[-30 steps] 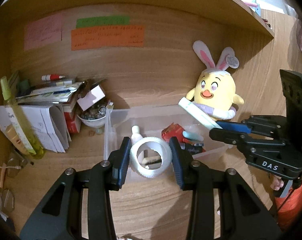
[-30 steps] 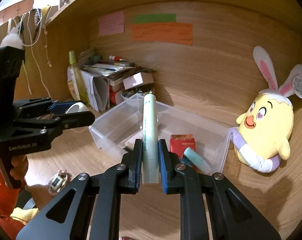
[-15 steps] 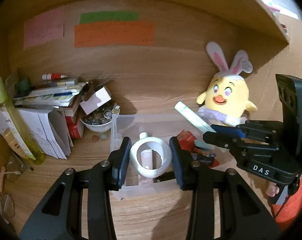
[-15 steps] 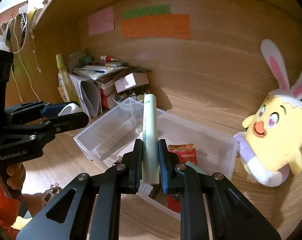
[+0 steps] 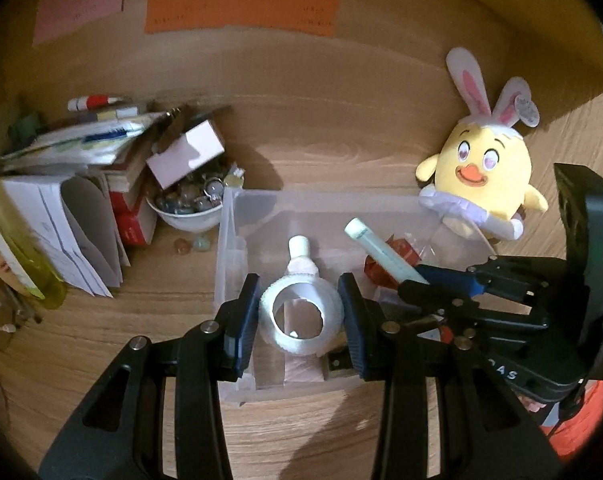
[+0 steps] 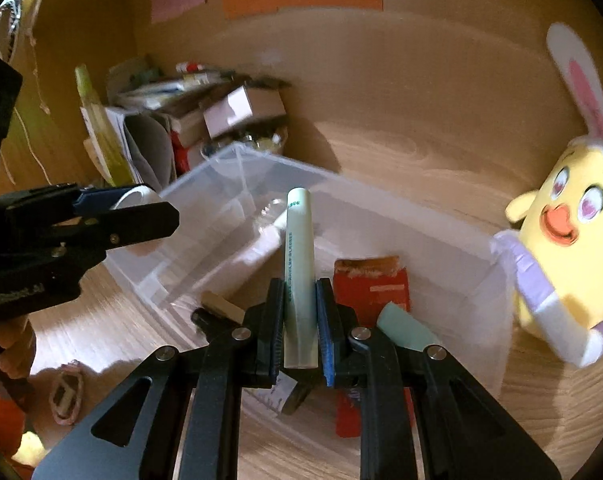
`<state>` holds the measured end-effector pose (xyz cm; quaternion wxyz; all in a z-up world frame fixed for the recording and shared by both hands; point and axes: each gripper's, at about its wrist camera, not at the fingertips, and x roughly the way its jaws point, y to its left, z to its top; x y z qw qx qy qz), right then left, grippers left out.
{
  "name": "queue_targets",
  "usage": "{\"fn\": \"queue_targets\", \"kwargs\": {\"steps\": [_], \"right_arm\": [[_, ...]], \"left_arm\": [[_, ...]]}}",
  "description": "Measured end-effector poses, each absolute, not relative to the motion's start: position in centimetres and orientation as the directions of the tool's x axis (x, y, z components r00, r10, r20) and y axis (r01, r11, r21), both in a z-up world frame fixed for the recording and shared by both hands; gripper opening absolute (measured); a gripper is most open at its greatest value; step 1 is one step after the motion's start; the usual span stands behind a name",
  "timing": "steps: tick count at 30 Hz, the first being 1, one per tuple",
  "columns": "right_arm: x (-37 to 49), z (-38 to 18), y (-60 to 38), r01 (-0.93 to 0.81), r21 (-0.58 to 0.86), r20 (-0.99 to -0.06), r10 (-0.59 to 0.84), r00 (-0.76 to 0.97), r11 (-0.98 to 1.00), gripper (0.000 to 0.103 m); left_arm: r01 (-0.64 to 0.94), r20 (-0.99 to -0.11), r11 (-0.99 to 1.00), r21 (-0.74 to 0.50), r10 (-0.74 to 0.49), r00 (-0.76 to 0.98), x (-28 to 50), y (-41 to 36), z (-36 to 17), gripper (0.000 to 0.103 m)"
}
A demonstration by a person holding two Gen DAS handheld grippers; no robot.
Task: Organize objects
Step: 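Carry the pale green tube and tape roll over the clear bin with both tools, then lower the tube and tape roll into the bin and open both tools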
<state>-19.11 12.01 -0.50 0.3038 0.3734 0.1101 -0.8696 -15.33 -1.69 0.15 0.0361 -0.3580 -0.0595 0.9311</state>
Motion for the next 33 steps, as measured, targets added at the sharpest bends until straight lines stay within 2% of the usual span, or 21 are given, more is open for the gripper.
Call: {"fn": "queue_targets", "kwargs": {"steps": [12, 18, 20, 23, 27, 29, 31, 33], "right_arm": [[-19.5, -1.3, 11.4, 0.603, 0.049, -0.739, -0.435, -0.515, -0.797, 0.014], [-19.2, -1.0, 11.3, 0.609, 0.045, -0.744, -0.433, -0.509, -0.792, 0.016], [-18.9, -0.6, 11.3, 0.613, 0.049, -0.741, -0.440, -0.506, -0.788, 0.022], [-18.3, 0.1, 11.5, 0.611, 0.034, -0.731, -0.437, -0.525, -0.791, 0.036], [-17.1, 1.2, 12.1, 0.602, 0.021, -0.707, -0.437, -0.555, -0.798, 0.056], [-16.4, 1.8, 12.6, 0.594, 0.007, -0.695, -0.431, -0.576, -0.804, 0.071], [-15.6, 2.4, 13.2, 0.580, -0.012, -0.679, -0.419, -0.603, -0.814, 0.078], [-14.8, 2.9, 13.9, 0.568, -0.022, -0.667, -0.412, -0.621, -0.823, 0.081]], "left_arm": [[-0.050, -0.685, -0.988, -0.144, 0.136, -0.716, -16.2, -1.5, -1.2, 0.039], [-0.049, -0.673, -0.987, -0.152, 0.139, -0.727, -15.7, -1.7, -0.6, 0.054], [-0.050, -0.667, -0.988, -0.148, 0.137, -0.732, -15.4, -1.7, -0.2, 0.058], [-0.047, -0.660, -0.988, -0.149, 0.135, -0.739, -14.7, -1.8, 0.4, 0.076], [-0.050, -0.651, -0.990, -0.129, 0.122, -0.750, -13.4, -1.9, 1.2, 0.081], [-0.046, -0.645, -0.992, -0.116, 0.111, -0.756, -12.6, -2.1, 1.5, 0.083], [-0.045, -0.644, -0.993, -0.112, 0.107, -0.757, -11.8, -2.3, 1.8, 0.090], [-0.042, -0.637, -0.993, -0.106, 0.100, -0.765, -10.8, -2.4, 2.0, 0.092]]}}
